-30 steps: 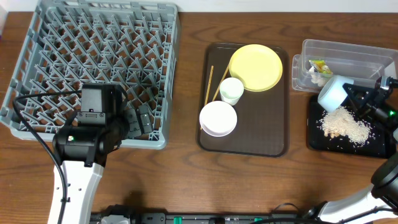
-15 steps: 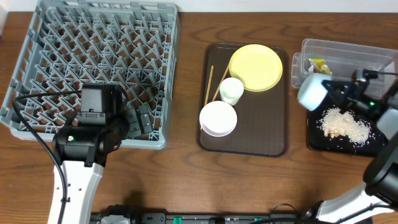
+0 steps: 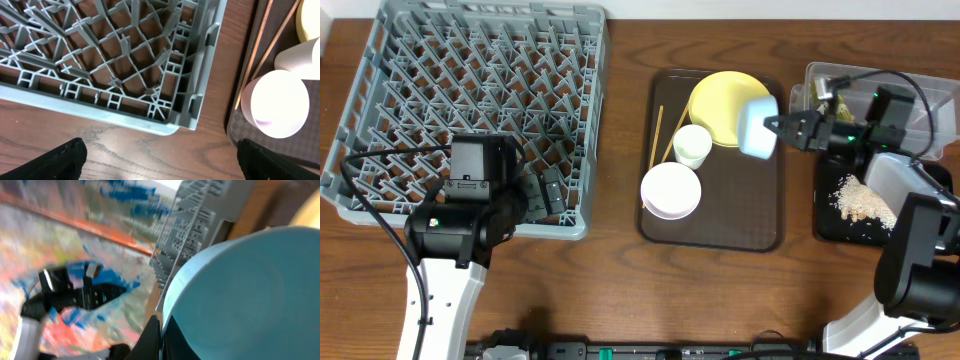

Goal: Sort waste into correct bins and load items into the dishwasher
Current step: 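Carry the emptied light-blue bowl with the right gripper toward the left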

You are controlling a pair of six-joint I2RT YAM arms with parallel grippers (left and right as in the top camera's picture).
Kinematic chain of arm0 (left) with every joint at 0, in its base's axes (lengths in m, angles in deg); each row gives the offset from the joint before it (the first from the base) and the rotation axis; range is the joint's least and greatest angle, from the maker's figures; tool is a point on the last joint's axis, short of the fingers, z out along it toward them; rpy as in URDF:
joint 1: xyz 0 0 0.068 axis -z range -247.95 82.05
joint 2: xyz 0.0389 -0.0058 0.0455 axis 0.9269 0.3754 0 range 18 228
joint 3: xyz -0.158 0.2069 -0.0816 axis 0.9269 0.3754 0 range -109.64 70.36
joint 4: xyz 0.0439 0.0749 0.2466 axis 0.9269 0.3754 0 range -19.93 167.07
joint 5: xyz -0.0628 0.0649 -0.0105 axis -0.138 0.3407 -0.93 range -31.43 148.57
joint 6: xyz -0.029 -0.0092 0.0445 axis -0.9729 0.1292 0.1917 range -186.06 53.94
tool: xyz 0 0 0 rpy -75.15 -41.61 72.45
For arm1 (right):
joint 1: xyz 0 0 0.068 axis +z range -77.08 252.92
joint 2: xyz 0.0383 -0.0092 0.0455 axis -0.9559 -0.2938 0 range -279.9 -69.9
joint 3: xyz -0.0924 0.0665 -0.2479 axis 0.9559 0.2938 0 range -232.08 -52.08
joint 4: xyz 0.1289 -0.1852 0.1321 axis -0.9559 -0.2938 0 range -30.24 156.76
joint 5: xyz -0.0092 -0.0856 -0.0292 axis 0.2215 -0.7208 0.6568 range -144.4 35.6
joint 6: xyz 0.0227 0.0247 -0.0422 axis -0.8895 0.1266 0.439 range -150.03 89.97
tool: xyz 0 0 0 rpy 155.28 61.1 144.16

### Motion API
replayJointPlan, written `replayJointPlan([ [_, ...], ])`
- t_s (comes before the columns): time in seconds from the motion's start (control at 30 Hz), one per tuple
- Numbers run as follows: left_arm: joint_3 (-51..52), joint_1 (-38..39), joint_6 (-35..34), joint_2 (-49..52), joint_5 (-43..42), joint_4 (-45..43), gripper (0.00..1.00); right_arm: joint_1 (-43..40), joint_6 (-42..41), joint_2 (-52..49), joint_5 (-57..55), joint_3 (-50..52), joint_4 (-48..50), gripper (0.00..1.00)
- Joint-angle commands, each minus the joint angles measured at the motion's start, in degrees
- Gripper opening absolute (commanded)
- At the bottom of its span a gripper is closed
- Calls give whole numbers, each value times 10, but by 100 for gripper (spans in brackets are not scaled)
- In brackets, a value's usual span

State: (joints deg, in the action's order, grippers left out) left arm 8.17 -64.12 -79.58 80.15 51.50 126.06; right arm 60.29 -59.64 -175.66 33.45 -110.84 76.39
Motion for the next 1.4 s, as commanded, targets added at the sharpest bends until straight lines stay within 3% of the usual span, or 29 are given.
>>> replayJointPlan([
  [0.0,-10,-3,1,-1,7,1,99,29,-57,30,16,-5,53,1],
  [0.23,-10,-3,1,-1,7,1,99,65,-207,32,16,-5,217,1],
  [0.5,-10,-3,1,-1,7,1,99,65,-421,32,-24,-12,476,1],
  [1.37,-10,-3,1,-1,7,5,99,53,-436,32,-195,-80,390,1],
])
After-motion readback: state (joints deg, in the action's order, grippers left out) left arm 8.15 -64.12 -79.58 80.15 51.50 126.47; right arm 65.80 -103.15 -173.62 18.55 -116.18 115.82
